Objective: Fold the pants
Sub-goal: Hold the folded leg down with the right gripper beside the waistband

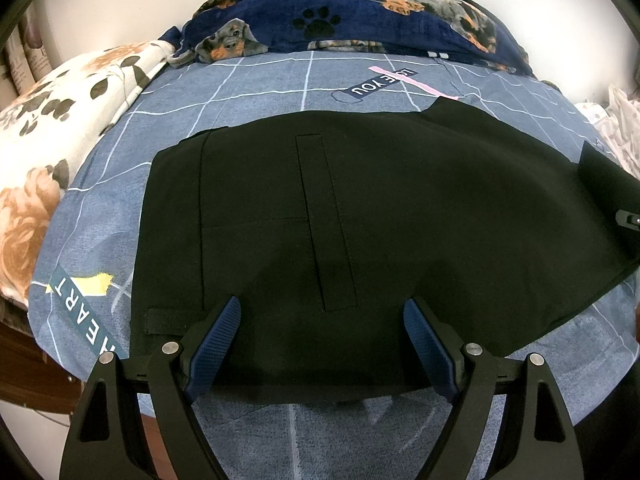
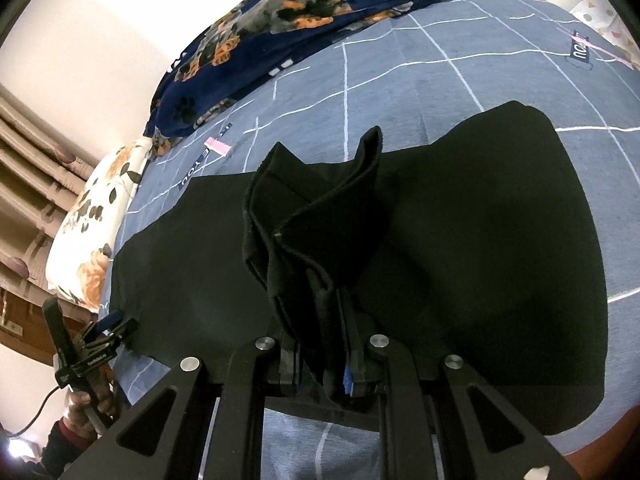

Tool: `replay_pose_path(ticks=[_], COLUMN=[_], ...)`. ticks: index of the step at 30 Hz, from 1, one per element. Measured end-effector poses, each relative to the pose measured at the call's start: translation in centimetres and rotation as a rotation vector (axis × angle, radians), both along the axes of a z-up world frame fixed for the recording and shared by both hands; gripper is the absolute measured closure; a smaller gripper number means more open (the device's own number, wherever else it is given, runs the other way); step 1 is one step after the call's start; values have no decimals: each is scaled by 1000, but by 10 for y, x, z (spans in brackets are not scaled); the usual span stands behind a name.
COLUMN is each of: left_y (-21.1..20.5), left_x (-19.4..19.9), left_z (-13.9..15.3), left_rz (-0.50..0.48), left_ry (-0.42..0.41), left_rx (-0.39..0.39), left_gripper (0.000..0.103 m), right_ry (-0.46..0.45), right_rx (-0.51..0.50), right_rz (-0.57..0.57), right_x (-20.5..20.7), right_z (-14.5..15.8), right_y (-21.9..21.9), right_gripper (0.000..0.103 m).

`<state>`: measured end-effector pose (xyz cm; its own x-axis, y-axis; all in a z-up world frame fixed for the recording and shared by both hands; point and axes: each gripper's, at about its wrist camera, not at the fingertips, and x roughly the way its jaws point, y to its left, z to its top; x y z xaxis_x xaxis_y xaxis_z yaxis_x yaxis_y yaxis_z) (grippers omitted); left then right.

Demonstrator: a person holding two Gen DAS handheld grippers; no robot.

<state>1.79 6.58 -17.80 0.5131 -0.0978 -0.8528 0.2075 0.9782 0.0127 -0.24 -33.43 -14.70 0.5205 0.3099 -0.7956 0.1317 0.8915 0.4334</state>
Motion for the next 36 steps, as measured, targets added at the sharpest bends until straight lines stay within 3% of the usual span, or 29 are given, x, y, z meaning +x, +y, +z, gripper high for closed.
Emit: replay_pose_path(ticks=[36], left_y=[-1], left_x=[0], left_z=[1], left_rz=[1], left_ry=[0], left_rx=[0], left_gripper=[18], right_ry=[1], right_rx=[1], right_rz=[69], right_x=[7], right_z=[0], right_y=[36], right_gripper=[86])
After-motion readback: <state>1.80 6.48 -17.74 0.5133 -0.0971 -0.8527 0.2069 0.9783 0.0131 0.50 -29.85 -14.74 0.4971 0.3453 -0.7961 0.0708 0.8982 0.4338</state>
